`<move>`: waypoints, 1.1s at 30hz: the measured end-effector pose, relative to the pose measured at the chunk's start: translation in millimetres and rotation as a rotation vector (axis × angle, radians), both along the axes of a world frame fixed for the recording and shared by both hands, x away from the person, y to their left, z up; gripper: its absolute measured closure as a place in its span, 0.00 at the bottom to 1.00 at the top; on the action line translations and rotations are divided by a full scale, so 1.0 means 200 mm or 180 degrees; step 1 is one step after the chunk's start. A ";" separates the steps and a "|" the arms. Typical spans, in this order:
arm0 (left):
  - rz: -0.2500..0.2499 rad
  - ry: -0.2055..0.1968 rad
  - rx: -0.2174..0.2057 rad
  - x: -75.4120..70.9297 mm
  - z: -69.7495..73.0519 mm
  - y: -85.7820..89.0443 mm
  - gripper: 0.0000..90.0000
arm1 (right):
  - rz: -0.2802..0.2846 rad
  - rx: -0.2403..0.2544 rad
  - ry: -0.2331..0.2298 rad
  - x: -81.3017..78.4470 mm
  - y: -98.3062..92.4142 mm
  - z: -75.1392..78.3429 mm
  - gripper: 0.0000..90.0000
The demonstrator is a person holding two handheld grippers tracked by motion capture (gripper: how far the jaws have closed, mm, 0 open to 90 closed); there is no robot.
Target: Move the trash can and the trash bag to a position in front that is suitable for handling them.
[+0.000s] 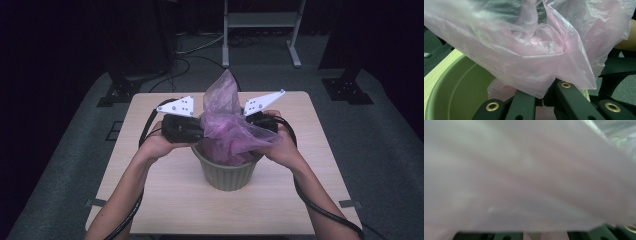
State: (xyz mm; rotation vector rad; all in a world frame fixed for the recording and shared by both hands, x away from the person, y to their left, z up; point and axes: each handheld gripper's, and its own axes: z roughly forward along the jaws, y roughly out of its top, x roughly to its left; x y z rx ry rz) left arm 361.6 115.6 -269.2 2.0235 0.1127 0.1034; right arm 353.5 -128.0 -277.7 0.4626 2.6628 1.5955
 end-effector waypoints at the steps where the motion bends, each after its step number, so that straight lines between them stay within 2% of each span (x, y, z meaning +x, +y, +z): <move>1: 0.0015 0.0009 -0.0005 0.00 0.00 0.01 0.99 | 0.0000 0.0000 0.0000 0.00 0.00 0.00 0.85; 2: 0.0018 0.0019 -0.0008 0.00 0.00 0.01 0.98 | -0.0025 -0.0039 -0.0013 0.00 0.00 0.00 0.93; 5: 0.0052 0.0016 0.0011 0.00 0.00 0.03 0.99 | -0.0045 -0.0006 0.0001 0.00 -0.02 0.00 0.99; 11: 0.0093 0.0027 0.0030 0.00 0.00 0.05 0.99 | -0.0131 -0.0039 -0.0039 -0.02 -0.05 0.01 1.00; 26: 0.0176 0.0051 0.0081 0.01 0.00 0.07 0.99 | -0.0300 0.0155 -0.0060 -0.03 -0.18 0.02 1.00; 33: 0.0262 0.0053 0.0094 0.01 0.01 0.12 1.00 | -0.0423 0.0167 -0.0082 -0.03 -0.26 0.03 1.00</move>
